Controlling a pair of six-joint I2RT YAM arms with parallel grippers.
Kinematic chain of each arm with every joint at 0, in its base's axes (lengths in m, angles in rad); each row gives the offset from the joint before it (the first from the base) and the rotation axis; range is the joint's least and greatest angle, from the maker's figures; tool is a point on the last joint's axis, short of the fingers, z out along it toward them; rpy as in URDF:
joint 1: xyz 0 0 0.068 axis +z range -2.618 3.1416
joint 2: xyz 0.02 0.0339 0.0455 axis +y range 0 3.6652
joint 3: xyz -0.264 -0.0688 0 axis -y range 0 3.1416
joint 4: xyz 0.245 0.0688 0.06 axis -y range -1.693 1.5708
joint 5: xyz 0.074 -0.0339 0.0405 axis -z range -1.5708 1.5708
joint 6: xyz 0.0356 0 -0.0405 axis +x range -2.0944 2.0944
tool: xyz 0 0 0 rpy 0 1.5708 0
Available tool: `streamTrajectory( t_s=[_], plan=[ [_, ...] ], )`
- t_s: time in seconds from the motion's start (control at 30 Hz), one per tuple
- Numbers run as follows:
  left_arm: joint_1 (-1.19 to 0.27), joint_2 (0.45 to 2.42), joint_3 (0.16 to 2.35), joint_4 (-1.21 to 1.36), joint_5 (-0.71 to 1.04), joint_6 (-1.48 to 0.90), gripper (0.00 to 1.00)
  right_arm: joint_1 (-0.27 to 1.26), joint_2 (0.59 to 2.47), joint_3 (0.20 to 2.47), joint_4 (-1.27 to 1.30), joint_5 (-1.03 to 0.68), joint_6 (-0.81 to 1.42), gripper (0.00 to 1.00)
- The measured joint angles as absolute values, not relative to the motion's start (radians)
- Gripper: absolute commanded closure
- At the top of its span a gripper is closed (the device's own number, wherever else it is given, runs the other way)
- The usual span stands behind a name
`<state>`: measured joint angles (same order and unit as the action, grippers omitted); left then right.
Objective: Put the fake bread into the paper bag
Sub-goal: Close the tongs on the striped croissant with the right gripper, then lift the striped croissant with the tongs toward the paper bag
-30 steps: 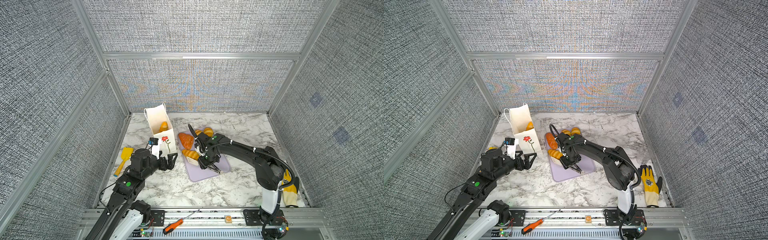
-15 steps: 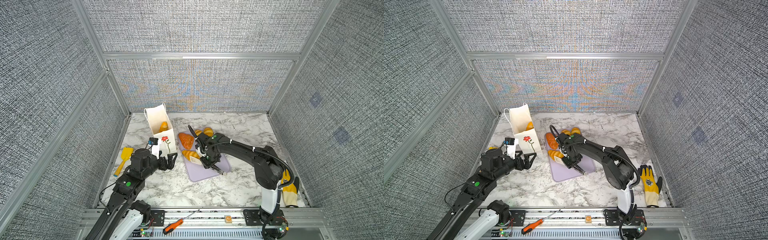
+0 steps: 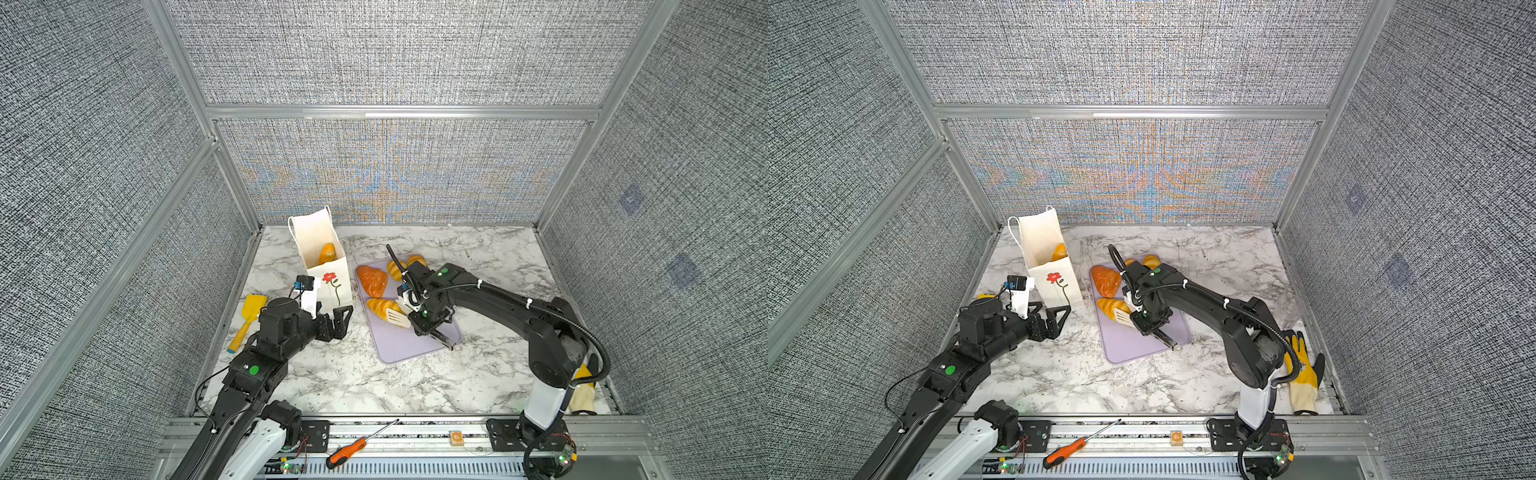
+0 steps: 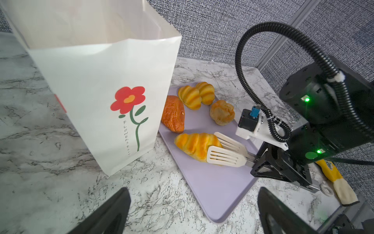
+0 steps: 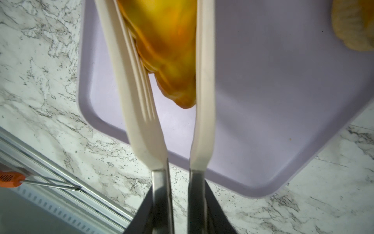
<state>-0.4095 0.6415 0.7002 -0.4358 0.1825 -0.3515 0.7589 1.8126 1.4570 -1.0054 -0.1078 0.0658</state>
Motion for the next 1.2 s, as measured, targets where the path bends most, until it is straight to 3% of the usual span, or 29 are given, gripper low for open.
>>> streamTrajectory(
  t_s=[0.43, 1.2],
  plan=[
    [-0.41, 0.675, 0.739, -0.44, 0.236, -0.335, 0.01, 0.712, 1.702, 1.396, -0.947, -0.211, 0.067, 0.69],
    [-0.403, 0.713, 0.932, -0.567, 0.183, -0.258, 0.01, 0.709, 1.571, 1.45, -0.901, -0.348, 0.12, 0.69]
  ],
)
